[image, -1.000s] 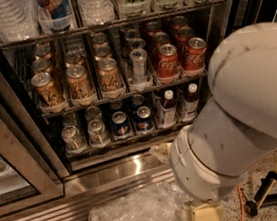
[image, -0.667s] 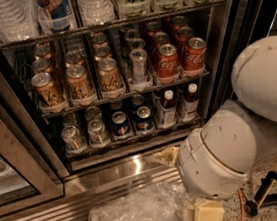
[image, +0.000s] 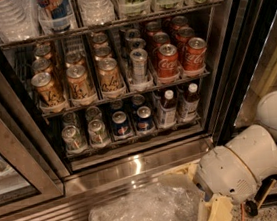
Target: Pick orange can from middle shelf of fridge
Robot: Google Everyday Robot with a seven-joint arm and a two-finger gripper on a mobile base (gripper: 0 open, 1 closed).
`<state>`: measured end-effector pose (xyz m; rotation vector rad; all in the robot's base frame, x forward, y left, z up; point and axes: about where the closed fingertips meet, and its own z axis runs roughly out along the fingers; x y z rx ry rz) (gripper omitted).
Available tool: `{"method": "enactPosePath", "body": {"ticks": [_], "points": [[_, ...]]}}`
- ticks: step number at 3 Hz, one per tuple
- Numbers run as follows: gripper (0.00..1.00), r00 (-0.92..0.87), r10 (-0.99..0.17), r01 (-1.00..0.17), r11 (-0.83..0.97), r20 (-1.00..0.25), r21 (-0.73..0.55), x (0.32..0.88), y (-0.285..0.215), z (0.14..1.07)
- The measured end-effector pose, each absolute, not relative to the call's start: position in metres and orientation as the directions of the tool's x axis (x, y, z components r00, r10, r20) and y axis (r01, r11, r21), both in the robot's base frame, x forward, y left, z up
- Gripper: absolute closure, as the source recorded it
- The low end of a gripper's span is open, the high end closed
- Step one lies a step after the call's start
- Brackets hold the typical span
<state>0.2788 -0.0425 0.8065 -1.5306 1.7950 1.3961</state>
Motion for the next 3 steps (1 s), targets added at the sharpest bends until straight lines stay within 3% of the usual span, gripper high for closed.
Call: {"method": "enactPosePath", "body": {"ticks": [1, 3], "points": [[0.00, -0.514, -0.319, -0.802, -0.149, -0.796, 0.578, 0.2902, -0.0483, 0.7918], [0.00, -0.536, -0.300, -0.787, -0.160, -0.789, 0.596, 0.2936, -0.0469, 0.7852]]}}
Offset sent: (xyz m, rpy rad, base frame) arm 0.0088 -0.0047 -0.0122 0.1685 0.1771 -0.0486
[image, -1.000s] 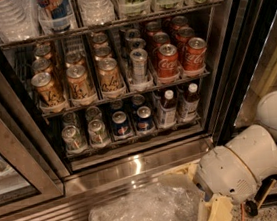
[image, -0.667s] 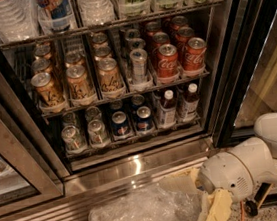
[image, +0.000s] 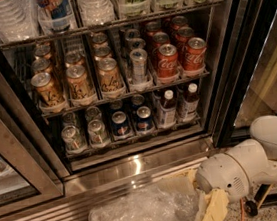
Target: Pick orange can from middle shelf of fridge
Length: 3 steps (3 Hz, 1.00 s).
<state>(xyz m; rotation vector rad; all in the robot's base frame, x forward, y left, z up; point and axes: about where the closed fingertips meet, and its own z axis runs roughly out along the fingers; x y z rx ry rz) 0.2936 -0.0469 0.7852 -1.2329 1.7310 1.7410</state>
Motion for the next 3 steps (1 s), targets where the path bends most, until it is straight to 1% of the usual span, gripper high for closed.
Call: {"method": "enactPosePath", "body": {"ticks": [2, 3], "points": [[0.00, -0.453, -0.389, -0.873, 0.013, -0.802, 0.487, 0.2950, -0.0454, 0.7922], [0.00, -0.432, -0.414, -0.890, 0.056, -0.801, 0.452, 0.2957, -0.0461, 0.7948]]}}
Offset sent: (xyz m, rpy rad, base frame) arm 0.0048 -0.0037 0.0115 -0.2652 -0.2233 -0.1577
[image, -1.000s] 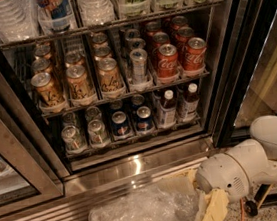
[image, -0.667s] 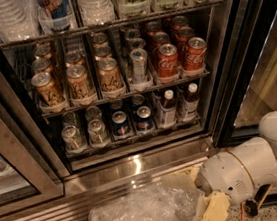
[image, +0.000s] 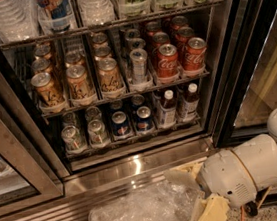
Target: Pick orange can from middle shelf of fridge
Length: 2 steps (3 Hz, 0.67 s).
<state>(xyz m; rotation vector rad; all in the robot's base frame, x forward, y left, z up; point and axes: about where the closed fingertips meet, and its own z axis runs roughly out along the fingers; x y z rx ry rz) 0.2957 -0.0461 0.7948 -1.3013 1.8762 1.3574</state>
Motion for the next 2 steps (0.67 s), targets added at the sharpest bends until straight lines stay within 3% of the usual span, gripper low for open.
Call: {"method": "enactPosePath", "body": {"ticks": [1, 2], "points": [[0.00, -0.278, -0.509, -0.953, 0.041, -0.814, 0.300, 0.282, -0.031, 0.813], [0.00, -0.239, -0.534, -0.966, 0.043, -0.811, 0.256, 0.276, -0.027, 0.826]]}}
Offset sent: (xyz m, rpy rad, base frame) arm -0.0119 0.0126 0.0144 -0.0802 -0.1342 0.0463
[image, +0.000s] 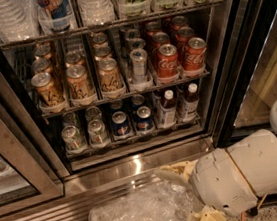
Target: Pick orange can from middle shelf of fridge
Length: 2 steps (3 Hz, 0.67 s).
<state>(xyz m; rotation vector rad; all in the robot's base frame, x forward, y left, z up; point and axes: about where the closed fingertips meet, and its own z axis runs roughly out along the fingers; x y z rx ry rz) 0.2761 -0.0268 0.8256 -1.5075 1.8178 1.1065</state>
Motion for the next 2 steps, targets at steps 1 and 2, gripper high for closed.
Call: {"method": "enactPosePath", "body": {"ticks": [1, 2], "points": [[0.00, -0.233, -0.573, -0.972, 0.119, -0.785, 0.202, 0.2770, -0.0263, 0.8205], [0.00, -0.231, -0.603, -0.972, 0.174, -0.764, 0.157, 0.2777, -0.0268, 0.8174]]}}
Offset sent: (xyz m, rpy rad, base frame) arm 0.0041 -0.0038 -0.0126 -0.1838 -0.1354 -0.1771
